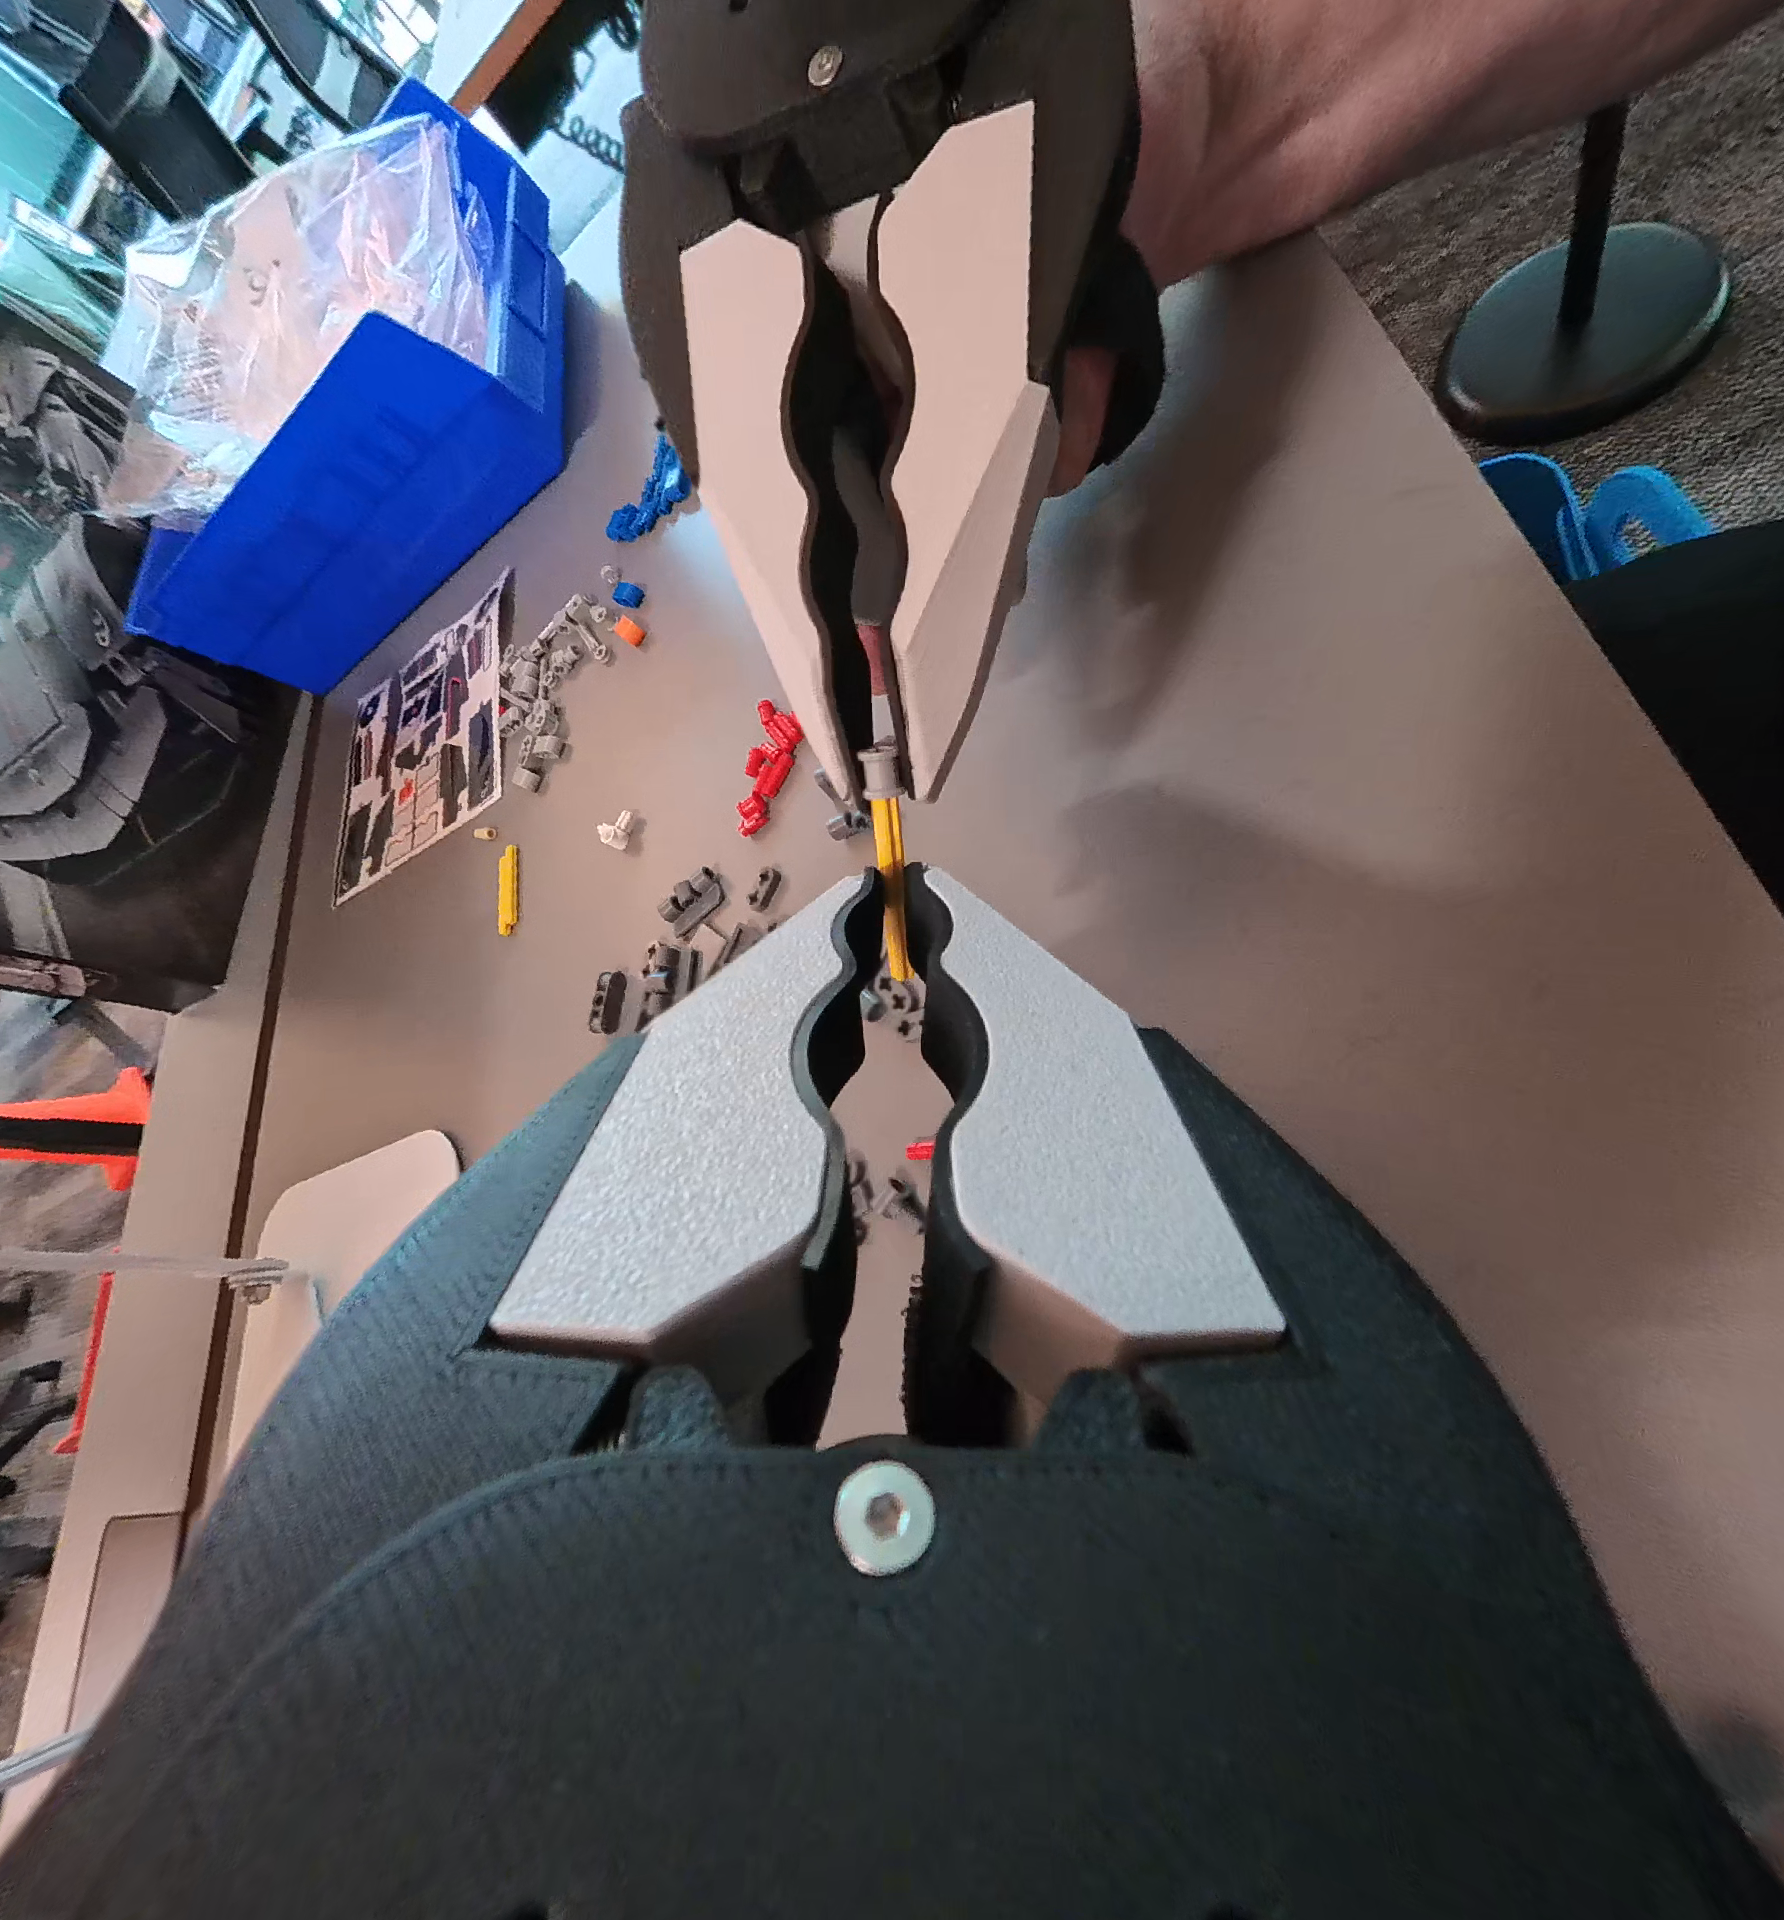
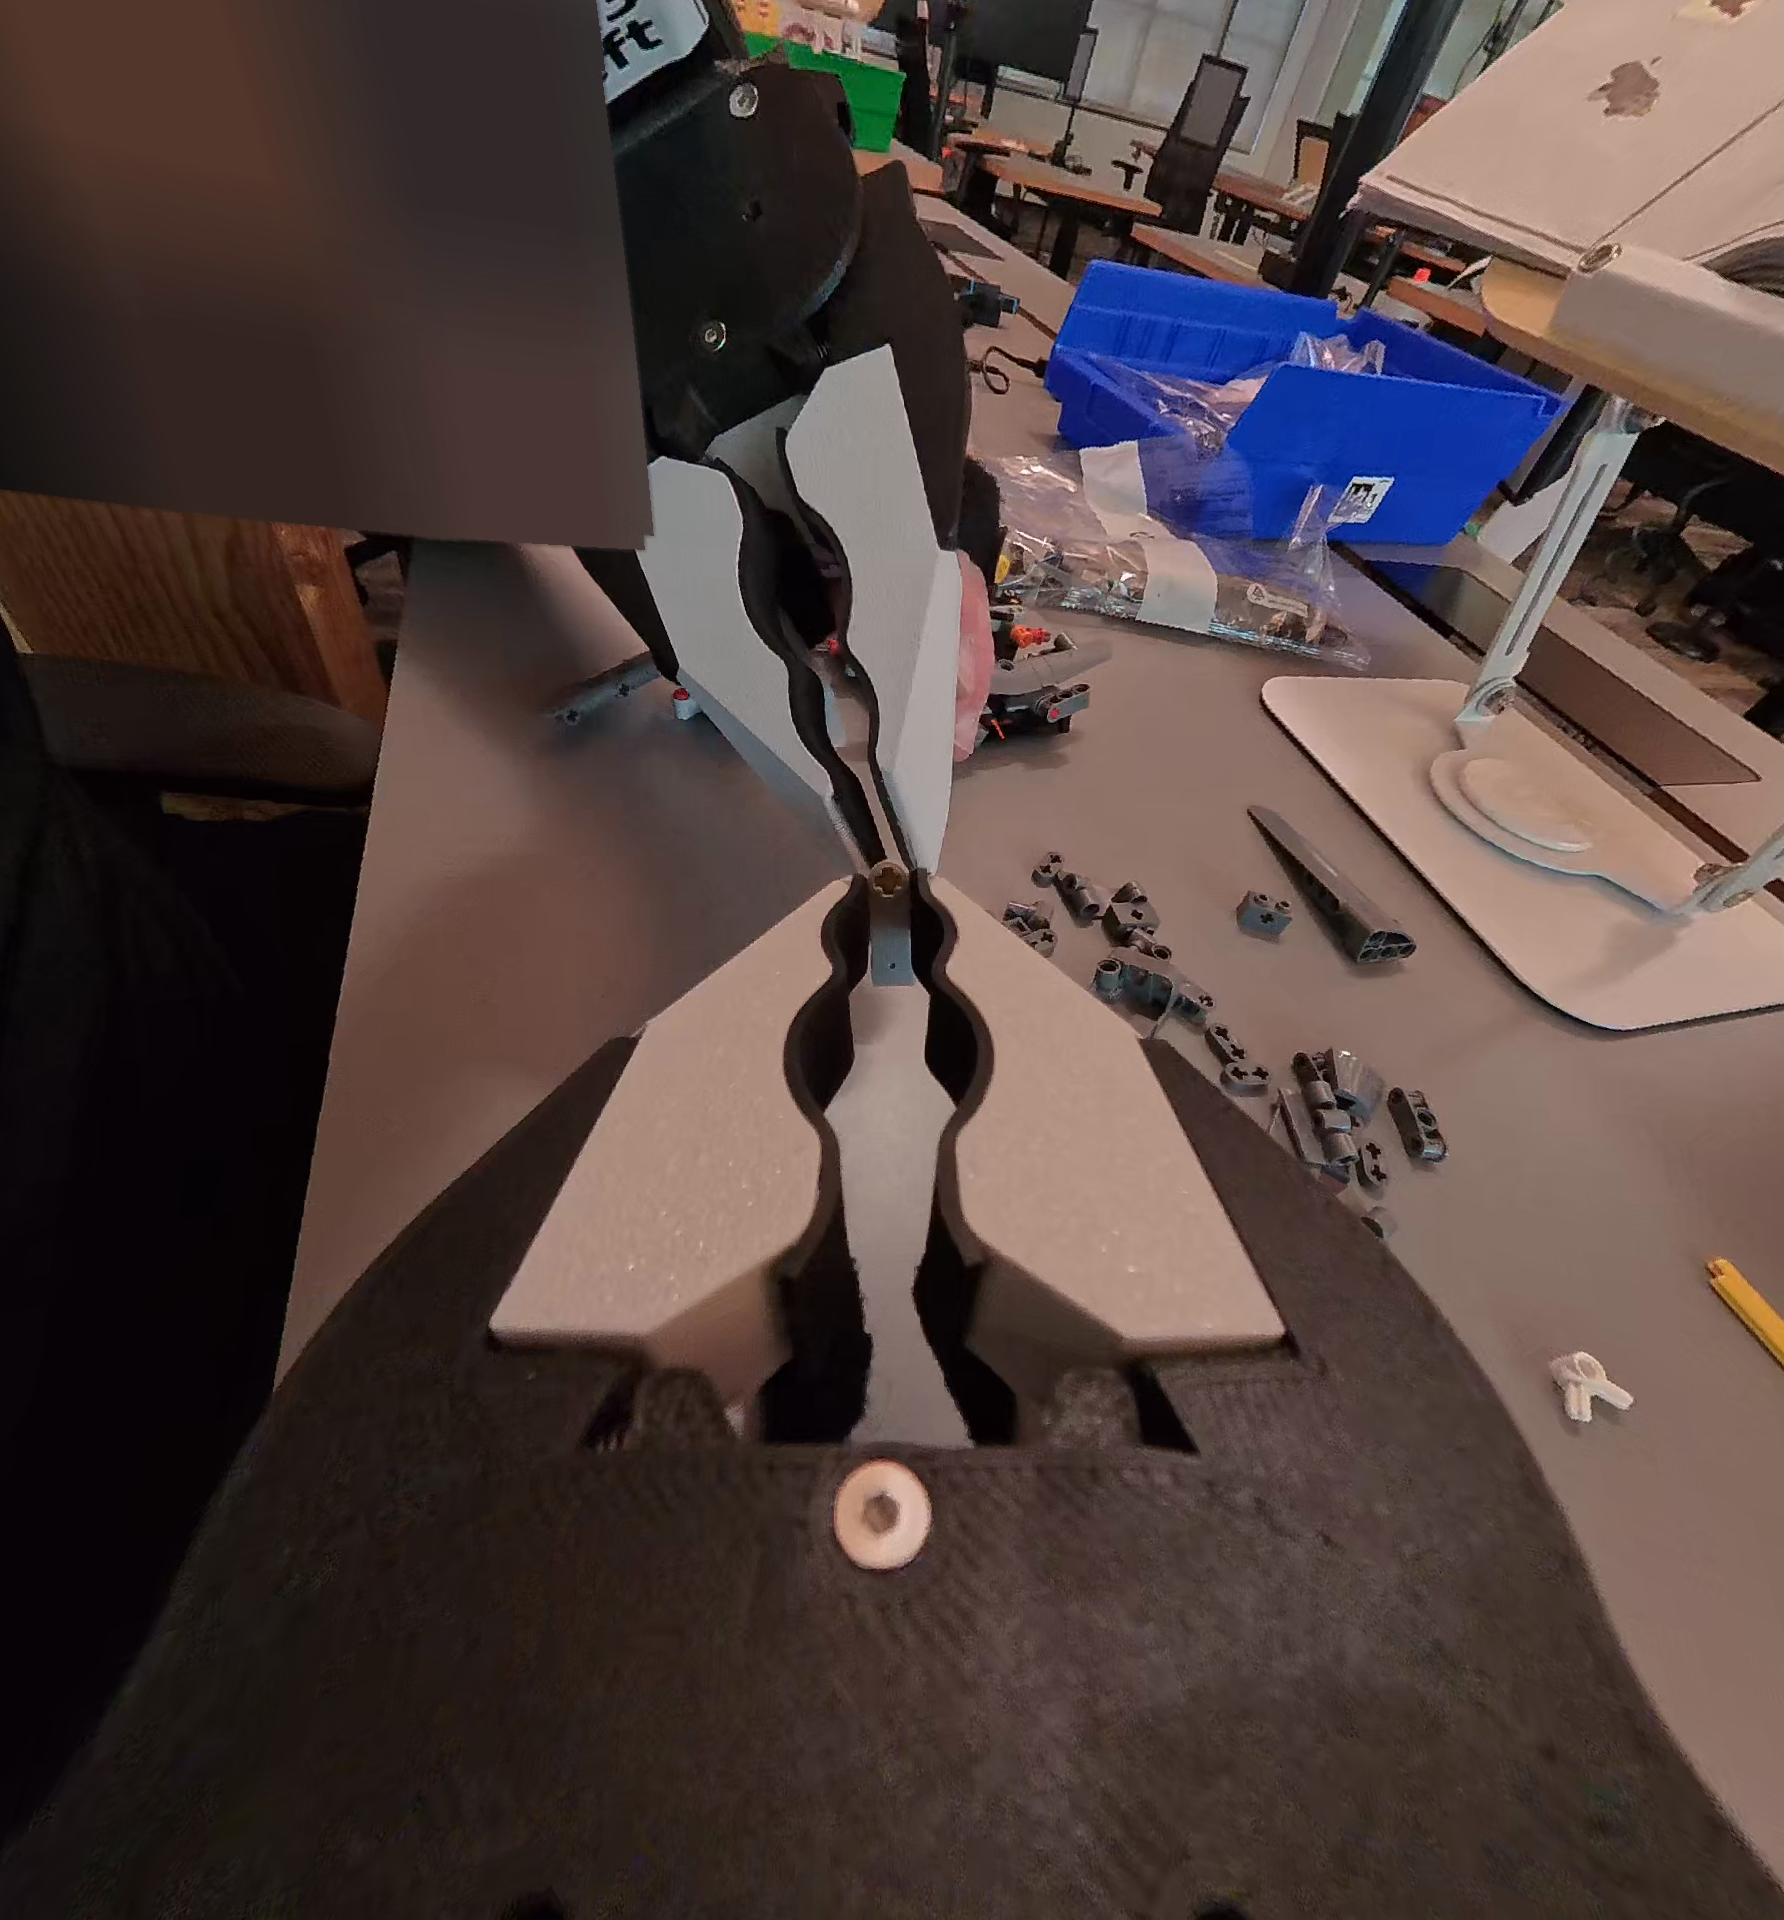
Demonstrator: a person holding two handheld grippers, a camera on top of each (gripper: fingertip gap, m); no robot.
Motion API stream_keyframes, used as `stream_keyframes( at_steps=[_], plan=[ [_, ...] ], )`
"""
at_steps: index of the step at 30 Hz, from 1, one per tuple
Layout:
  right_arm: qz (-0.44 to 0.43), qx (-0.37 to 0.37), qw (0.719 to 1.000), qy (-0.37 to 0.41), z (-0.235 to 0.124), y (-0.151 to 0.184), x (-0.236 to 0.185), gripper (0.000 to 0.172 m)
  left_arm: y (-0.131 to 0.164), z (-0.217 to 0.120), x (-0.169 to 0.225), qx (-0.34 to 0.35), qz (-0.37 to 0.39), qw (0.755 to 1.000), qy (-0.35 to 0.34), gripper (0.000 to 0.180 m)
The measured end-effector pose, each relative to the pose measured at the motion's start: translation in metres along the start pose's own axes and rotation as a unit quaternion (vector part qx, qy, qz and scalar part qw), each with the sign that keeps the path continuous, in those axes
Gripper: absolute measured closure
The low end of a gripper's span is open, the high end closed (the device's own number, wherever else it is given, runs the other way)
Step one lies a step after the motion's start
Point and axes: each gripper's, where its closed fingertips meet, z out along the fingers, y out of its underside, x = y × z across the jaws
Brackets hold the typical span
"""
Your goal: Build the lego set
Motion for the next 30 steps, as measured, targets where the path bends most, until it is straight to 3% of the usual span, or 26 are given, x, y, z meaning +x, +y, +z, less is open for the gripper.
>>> stream_keyframes(
  at_steps=[19,30],
  plan=[
    [-0.031,0.013,0.999,-0.034,-0.007,-0.007,-0.009,0.167,-0.014,-0.003,0.005,0.012,0.027,1.000,-0.007,0.179],
    [-0.045,-0.035,0.998,-0.033,-0.003,0.003,-0.009,0.167,-0.005,0.004,0.009,-0.013,0.034,0.999,-0.009,0.180]
  ],
)
